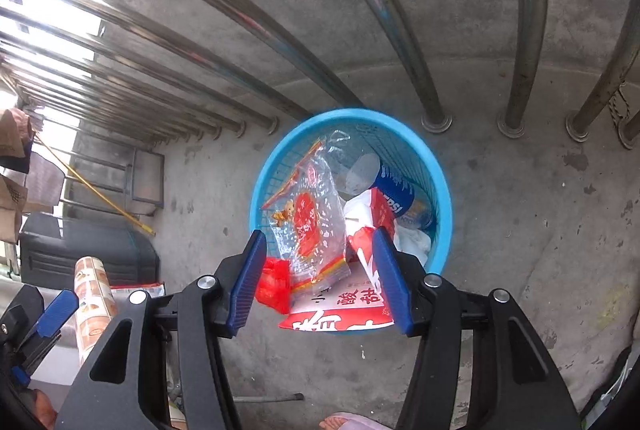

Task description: Collect trash

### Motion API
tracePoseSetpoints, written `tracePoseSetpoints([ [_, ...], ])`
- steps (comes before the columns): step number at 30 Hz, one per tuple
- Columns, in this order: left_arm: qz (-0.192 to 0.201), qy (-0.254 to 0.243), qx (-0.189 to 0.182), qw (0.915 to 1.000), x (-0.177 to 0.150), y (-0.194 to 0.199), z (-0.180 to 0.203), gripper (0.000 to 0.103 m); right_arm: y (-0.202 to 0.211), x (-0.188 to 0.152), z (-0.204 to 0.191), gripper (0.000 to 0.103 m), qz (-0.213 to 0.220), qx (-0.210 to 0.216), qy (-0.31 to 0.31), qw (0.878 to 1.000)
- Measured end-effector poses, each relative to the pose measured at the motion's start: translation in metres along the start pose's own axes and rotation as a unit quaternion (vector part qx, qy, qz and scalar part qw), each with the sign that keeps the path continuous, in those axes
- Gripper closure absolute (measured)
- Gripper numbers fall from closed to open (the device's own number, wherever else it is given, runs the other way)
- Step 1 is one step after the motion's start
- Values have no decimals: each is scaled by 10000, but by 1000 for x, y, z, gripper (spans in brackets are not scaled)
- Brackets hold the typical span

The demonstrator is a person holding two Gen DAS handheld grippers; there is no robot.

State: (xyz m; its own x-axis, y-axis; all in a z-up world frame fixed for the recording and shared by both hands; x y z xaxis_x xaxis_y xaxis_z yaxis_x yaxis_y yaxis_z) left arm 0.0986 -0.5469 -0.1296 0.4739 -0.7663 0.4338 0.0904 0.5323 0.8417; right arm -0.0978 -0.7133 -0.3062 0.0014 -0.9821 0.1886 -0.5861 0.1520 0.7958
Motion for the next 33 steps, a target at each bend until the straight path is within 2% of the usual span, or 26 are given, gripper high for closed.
tracePoseSetpoints([
  [5,388,-110,9,9992,-6,41,-4,37,26,-4,-3,49,297,37,138,9995],
  [8,540,-108,28,9985,-14,68,-8,37,40,-11,-17,49,436,14,493,9978],
  [11,708,-113,54,9974,-28,103,-16,32,49,-26,-42,49,377,194,1033,9937],
  [13,806,-94,137,9966,-40,127,-24,32,51,-44,-60,49,229,345,1550,9871],
  [16,1049,-9,238,9942,-60,167,-43,30,37,-83,-82,48,-292,474,2308,9714],
  [19,1291,165,483,9903,-83,204,-67,29,18,-118,-85,48,-764,453,2589,9618],
  [23,1521,405,834,9840,-115,244,-102,28,-9,-158,-76,48,-1216,229,2543,9592],
  [25,1598,542,1008,9805,-131,261,-119,28,-23,-172,-79,48,-1273,-140,2894,9486],
  [26,1627,619,1066,9790,-138,268,-127,28,-31,-177,-84,49,-1251,-396,3154,9398],
  [28,1653,791,1154,9763,-153,279,-141,28,-45,-186,-96,49,-1180,-878,3760,9149],
  [30,1642,946,1186,9747,-167,287,-155,28,-63,-195,-114,49,-1012,-1367,4555,8739],
  [32,1611,1072,1219,9735,-176,292,-166,28,-89,-204,-130,49,-991,-1912,5387,8145],
  [33,1621,1108,1252,9725,-180,296,-171,28,-100,-208,-136,49,-990,-2107,5684,7891],
])
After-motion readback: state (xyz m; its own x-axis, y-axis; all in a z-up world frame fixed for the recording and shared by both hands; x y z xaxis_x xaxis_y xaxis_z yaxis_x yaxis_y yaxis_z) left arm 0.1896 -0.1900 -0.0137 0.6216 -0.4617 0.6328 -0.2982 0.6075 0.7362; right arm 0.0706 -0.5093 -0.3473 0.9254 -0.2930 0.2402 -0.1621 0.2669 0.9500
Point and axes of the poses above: each gripper's, at about its wrist camera, not at the fingertips, and y roughly against the way its jaws point, z to its right, x to its top, the point moved 4 cm from there along -y, roughly the way its jaws point, and after that the axes turned 1 degree about -y, right-handed, at the moved point
